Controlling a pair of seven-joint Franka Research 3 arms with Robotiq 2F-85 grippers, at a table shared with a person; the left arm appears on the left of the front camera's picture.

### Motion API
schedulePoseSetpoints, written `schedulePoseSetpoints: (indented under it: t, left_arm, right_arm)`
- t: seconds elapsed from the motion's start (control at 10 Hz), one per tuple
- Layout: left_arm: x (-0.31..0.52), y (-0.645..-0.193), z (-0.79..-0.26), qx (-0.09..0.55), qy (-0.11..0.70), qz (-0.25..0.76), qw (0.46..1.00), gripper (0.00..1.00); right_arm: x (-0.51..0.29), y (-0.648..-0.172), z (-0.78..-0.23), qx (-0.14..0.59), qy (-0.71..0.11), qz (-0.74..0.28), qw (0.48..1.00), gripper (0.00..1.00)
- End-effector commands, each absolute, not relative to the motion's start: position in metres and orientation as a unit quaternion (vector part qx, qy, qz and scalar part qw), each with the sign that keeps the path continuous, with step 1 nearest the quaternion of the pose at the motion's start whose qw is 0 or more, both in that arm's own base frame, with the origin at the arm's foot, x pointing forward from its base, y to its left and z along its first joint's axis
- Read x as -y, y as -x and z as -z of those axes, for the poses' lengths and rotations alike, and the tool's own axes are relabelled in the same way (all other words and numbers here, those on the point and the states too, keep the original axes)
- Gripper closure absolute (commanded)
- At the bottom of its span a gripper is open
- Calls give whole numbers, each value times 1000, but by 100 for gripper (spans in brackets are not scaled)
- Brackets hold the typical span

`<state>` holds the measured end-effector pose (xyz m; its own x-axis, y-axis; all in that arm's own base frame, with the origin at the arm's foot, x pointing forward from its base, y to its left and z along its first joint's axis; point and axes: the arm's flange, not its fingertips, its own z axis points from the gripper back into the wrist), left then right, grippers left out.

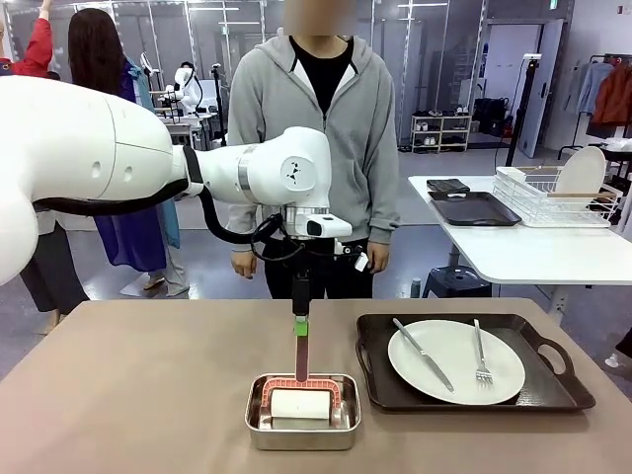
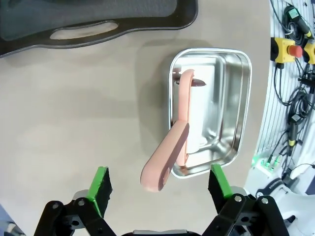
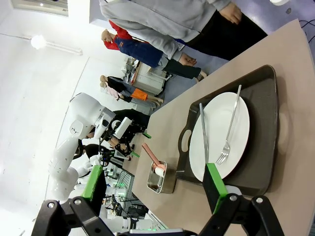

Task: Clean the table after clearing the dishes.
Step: Place the Lint Roller back on top of the Airtight Container, then when the right (or left) Handle tray is removed, use the right hand (or left hand) to clean the right (or left) side of the table with the Lint Roller.

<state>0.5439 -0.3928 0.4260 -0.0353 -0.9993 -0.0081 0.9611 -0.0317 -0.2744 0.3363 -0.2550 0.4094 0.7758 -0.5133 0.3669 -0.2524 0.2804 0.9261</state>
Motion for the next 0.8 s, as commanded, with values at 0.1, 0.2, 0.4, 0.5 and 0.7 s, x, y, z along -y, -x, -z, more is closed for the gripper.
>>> schedulePoseSetpoints:
  t: [0.1, 0.2, 0.4, 0.5, 0.7]
  left_arm:
    - [395, -546, -421, -105, 95, 712, 687, 0]
    - [395, -546, -421, -105, 95, 712, 687, 0]
    - [395, -546, -421, -105, 95, 712, 687, 0]
    - [394, -546, -418, -107, 97, 712, 688, 0]
    - [328, -565, -491, 23, 146, 650, 745, 0]
  right_arm:
    - [254, -336, -413, 324, -594, 91, 731, 0]
    - [254, -336, -413, 324, -594, 91, 731, 0]
    - [254, -336, -413, 324, -594, 91, 731, 0]
    - [254, -336, -413, 324, -594, 91, 731, 0]
    - [254, -336, -413, 324, -594, 91, 731, 0]
